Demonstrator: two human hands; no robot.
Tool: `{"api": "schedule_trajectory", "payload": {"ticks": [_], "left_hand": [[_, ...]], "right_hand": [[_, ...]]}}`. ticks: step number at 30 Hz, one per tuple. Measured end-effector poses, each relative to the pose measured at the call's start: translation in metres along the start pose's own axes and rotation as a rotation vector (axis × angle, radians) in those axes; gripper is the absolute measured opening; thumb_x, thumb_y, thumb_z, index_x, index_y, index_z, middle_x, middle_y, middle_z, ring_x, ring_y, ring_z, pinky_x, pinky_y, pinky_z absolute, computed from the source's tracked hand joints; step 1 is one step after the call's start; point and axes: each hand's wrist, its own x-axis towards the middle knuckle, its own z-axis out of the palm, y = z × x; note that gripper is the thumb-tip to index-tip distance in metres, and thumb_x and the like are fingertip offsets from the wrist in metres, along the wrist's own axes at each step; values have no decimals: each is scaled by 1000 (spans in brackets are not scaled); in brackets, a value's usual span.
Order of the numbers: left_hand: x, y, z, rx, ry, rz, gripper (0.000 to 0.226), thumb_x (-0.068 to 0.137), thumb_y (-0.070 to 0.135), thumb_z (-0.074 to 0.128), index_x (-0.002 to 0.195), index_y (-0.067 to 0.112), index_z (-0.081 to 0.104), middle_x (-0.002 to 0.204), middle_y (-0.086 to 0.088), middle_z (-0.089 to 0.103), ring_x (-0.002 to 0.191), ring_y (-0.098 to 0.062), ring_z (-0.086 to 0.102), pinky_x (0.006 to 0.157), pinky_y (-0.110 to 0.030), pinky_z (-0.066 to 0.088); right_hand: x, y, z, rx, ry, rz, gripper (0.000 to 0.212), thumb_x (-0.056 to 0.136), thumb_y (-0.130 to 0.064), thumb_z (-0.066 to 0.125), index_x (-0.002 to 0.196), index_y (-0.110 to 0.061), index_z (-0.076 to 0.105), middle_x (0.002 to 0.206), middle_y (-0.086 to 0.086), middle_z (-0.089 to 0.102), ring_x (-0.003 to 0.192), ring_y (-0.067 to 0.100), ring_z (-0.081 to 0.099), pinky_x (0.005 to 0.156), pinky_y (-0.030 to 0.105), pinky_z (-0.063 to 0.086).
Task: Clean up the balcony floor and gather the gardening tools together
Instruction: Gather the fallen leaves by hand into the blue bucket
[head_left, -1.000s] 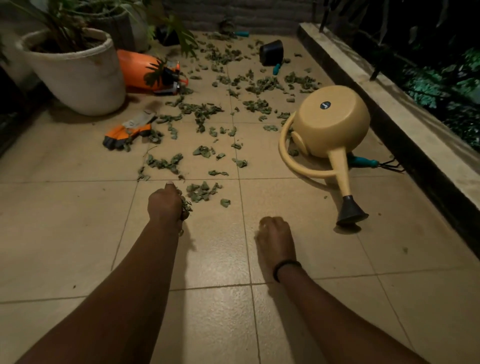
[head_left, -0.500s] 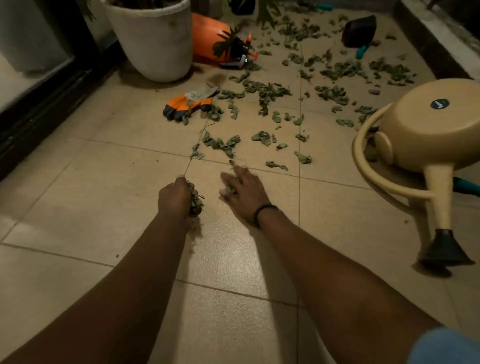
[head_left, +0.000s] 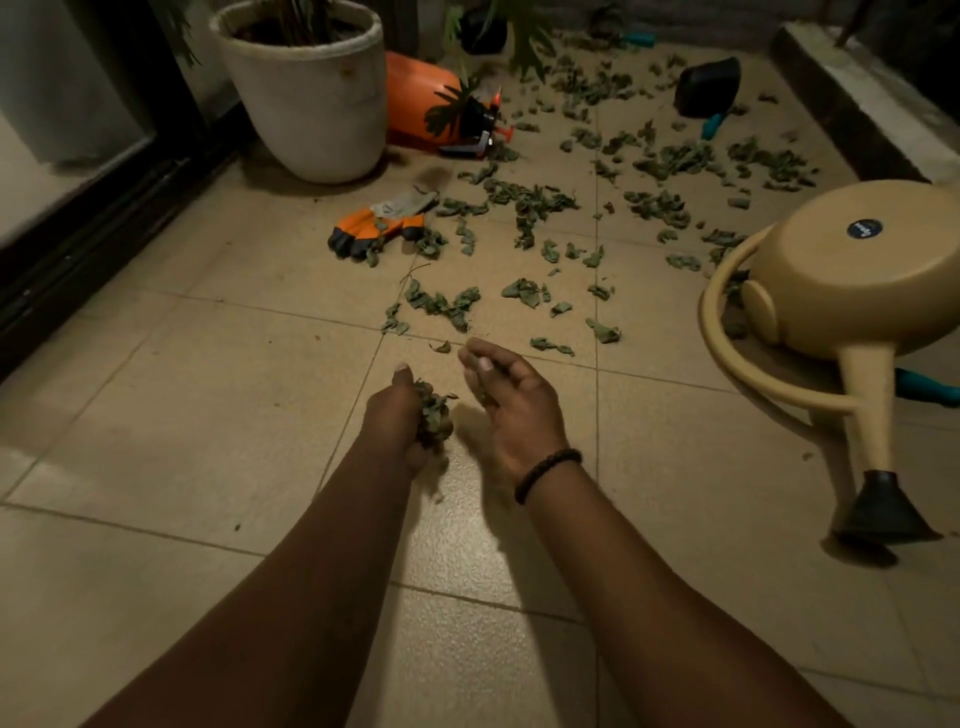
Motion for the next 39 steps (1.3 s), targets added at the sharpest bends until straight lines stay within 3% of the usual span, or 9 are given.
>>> {"api": "schedule_trajectory", "payload": {"ticks": [3, 6, 10, 15, 19, 22, 26, 31, 39], "left_hand": [[-11, 4, 14, -144, -144, -5, 55, 106, 47, 35, 138, 5, 50, 132, -5, 59, 124, -26, 55, 98, -40, 46], [-19, 7, 18, -296, -209, -9, 58, 104, 51, 38, 147, 13, 45, 149, -6, 49, 134, -22, 47, 106, -34, 39], [-34, 22, 25, -375, -237, -10, 55, 106, 46, 32, 147, 12, 44, 154, -3, 41, 142, -22, 37, 106, -32, 33], [-42, 85, 43, -332, -198, 25, 56, 107, 44, 33, 143, 3, 47, 142, -12, 53, 127, -30, 53, 80, -34, 48], [-55, 163, 65, -260, 37, 129, 45, 105, 40, 43, 117, 0, 60, 91, -10, 64, 75, -25, 62, 63, -33, 50], [-62, 192, 66, -158, 110, 177, 38, 104, 44, 43, 108, 8, 53, 93, -11, 62, 75, -27, 60, 60, -32, 48], [-42, 188, 44, -65, 235, 204, 44, 102, 47, 46, 103, 6, 61, 87, -15, 59, 69, -26, 51, 63, -34, 42], [3, 187, 4, -57, 253, 261, 41, 100, 45, 46, 81, 10, 58, 76, -10, 51, 56, -20, 43, 56, -29, 33], [27, 175, -15, 55, 271, 168, 38, 103, 41, 46, 87, 8, 59, 75, -11, 58, 53, -20, 48, 46, -22, 40]], "right_hand": [[-19, 10, 24, -631, -102, -251, 29, 102, -31, 47, 126, -30, 64, 135, -13, 59, 131, -2, 43, 120, 37, 23], [-18, 9, 33, -892, -135, -305, 50, 102, -52, 24, 138, -33, 52, 150, -12, 42, 146, -2, 8, 121, 36, -12], [-19, -28, 47, -1062, -255, -104, 54, 104, -50, 19, 151, -29, 35, 163, -9, 2, 142, 2, -18, 120, 34, -14], [4, -97, 73, -1383, -293, -261, 49, 106, -44, 20, 147, -28, 41, 164, -6, -6, 147, 10, -22, 119, 40, -17], [15, -171, 119, -918, -189, -133, 40, 103, -48, 34, 133, -34, 57, 157, -3, 31, 146, 15, 22, 118, 43, 19], [6, -199, 114, -817, -73, -190, 23, 103, -34, 44, 110, -27, 65, 117, -3, 65, 104, 15, 61, 84, 34, 50], [22, -139, 44, -1567, -196, -43, 16, 98, -20, 55, 114, -18, 58, 114, 8, 60, 99, 27, 58, 87, 39, 51], [23, -25, -24, -1904, -316, 7, 32, 100, -26, 44, 130, -15, 48, 134, 13, 45, 120, 33, 48, 91, 37, 41], [54, -26, -17, -1638, -221, -118, 16, 93, -8, 45, 94, -13, 60, 106, 10, 62, 90, 23, 55, 77, 31, 46]]}}
